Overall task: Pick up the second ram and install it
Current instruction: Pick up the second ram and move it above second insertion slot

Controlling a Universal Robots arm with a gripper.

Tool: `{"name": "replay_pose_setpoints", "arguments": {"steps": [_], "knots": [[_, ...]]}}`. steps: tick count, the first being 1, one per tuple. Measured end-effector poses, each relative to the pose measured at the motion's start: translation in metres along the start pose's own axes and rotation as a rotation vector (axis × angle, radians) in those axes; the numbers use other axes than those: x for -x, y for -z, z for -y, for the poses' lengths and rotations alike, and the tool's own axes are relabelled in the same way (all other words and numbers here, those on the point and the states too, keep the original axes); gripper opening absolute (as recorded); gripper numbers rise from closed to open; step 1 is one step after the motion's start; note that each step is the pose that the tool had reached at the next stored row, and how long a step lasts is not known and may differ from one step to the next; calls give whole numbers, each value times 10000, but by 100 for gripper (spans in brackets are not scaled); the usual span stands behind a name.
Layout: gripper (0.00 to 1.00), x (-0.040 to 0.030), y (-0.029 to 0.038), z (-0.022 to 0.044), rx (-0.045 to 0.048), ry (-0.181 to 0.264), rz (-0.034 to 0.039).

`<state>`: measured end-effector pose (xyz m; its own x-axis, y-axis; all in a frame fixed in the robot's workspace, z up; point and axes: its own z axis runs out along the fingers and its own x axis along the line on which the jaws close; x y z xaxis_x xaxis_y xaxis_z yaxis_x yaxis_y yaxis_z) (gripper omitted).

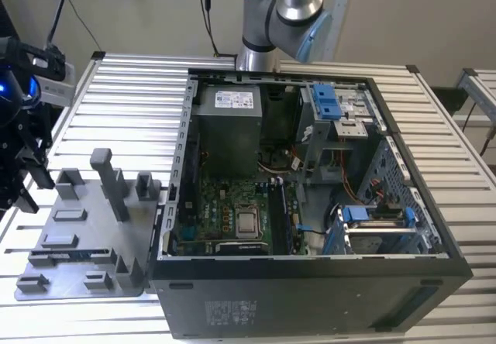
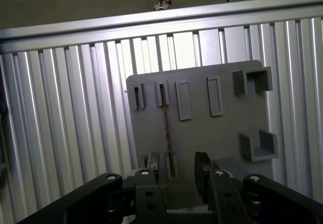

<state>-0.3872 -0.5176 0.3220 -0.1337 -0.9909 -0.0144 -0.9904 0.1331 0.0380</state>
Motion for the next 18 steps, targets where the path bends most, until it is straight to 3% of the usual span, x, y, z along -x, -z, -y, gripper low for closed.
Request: {"name": "replay_pose_setpoints", "arguments": {"steps": [3,18], "knots": [[42,-1,-42,2,-38,8,5],[42,-3,-226,8,-50,179,0]]}}
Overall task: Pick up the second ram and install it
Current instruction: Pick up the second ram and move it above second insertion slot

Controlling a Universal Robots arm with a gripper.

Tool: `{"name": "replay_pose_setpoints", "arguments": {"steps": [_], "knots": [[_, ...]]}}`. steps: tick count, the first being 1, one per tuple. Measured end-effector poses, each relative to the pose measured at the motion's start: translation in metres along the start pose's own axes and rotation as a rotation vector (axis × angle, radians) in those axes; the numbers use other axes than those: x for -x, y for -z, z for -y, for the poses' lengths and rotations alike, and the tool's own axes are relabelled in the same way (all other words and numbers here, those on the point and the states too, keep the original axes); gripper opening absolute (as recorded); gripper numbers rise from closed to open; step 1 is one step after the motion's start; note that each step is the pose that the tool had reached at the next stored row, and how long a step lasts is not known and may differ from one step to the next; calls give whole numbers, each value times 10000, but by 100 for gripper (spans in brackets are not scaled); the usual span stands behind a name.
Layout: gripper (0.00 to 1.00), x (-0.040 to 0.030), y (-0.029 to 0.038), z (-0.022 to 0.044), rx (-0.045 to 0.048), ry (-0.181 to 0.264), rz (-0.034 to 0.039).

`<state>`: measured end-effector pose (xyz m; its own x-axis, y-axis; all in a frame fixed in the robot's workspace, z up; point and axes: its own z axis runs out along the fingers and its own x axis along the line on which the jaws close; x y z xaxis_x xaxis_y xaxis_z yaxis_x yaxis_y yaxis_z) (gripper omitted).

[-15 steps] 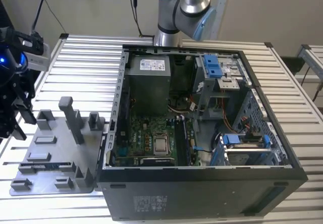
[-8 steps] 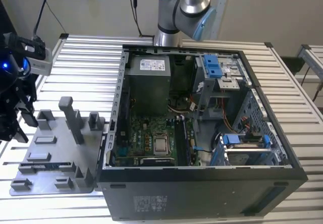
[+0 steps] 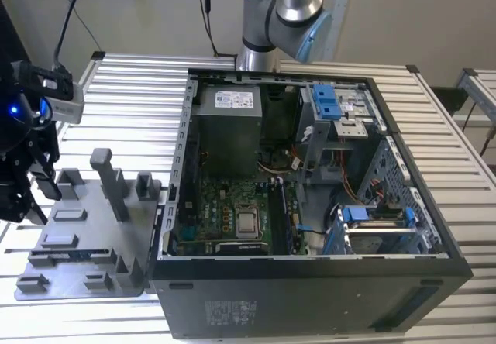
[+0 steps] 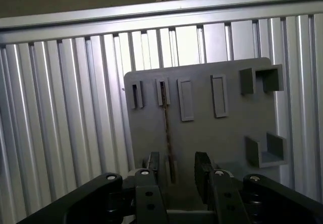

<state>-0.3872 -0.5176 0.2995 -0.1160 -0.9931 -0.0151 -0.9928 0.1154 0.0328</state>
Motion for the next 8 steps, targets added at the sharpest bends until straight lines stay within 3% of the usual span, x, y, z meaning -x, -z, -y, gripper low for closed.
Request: {"name": "replay_pose_setpoints", "arguments": {"steps": [5,8], "knots": [[42,-1,-73,2,-7,86,-1],[42,-2,-117,0,-56,147,2]]}}
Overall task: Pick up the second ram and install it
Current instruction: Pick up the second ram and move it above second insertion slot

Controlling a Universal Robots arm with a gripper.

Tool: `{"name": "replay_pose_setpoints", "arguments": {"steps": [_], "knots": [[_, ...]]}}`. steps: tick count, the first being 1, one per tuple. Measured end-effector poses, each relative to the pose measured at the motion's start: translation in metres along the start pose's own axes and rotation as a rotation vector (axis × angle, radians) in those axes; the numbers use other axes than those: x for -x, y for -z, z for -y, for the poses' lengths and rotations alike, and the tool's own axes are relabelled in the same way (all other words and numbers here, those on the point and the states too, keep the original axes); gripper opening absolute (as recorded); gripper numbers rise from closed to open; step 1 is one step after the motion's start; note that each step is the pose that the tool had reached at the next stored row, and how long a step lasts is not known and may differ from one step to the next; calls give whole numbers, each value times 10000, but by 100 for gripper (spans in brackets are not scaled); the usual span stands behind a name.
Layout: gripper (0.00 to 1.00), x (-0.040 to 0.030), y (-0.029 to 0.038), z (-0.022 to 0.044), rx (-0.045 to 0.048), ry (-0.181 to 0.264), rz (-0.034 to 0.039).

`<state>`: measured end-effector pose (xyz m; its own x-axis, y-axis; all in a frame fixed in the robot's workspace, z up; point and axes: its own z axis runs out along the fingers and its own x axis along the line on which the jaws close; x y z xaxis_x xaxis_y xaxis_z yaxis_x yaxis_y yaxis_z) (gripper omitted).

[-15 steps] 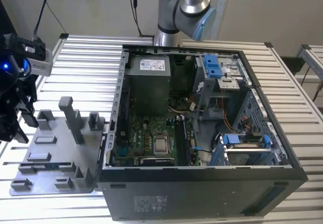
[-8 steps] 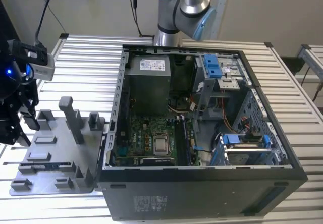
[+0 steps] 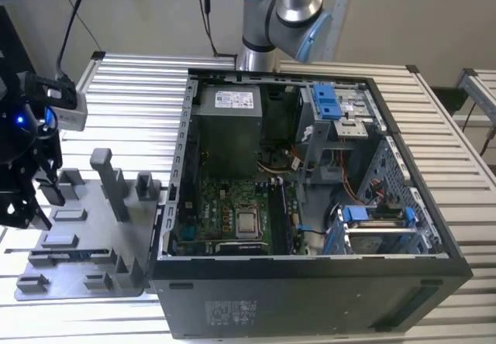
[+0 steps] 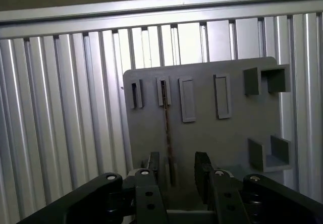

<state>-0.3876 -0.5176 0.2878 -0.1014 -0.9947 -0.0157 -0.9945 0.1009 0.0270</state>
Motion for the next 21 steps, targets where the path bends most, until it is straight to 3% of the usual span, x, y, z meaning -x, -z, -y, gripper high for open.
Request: {"name": "replay_pose_setpoints", "arguments": {"steps": [5,21], "knots": [[42,-2,-70,-8,-68,201,2],[42,-9,-322,-24,-84,400,-1]]}}
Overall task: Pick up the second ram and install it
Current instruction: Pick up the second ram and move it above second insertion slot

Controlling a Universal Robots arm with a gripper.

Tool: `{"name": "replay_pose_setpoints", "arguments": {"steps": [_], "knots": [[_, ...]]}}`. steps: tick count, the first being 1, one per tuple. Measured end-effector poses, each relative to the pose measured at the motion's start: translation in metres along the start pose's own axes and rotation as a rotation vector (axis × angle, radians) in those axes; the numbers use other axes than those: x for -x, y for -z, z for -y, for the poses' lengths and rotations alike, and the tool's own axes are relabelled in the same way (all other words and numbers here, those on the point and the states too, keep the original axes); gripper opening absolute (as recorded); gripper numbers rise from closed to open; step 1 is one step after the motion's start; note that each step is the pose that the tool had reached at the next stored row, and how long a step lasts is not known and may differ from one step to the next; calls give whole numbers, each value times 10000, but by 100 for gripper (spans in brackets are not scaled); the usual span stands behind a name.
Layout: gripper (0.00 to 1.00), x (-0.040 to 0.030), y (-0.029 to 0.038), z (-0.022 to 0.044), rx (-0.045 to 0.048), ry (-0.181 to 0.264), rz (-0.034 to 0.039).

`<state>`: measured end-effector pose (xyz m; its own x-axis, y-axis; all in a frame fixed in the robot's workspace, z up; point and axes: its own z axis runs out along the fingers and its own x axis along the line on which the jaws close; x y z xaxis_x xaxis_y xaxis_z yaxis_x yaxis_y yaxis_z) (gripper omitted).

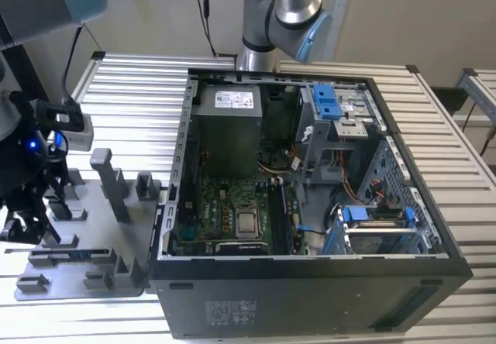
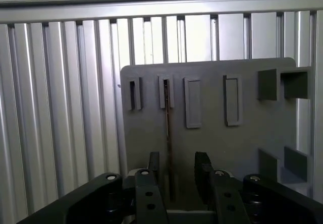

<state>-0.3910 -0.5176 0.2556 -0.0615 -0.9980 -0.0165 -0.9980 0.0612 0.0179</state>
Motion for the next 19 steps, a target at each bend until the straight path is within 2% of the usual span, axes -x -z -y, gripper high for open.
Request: {"name": "replay_pose_setpoints", "arguments": {"steps": [19], "knots": [[42,-4,-268,1,-93,242,2]]}}
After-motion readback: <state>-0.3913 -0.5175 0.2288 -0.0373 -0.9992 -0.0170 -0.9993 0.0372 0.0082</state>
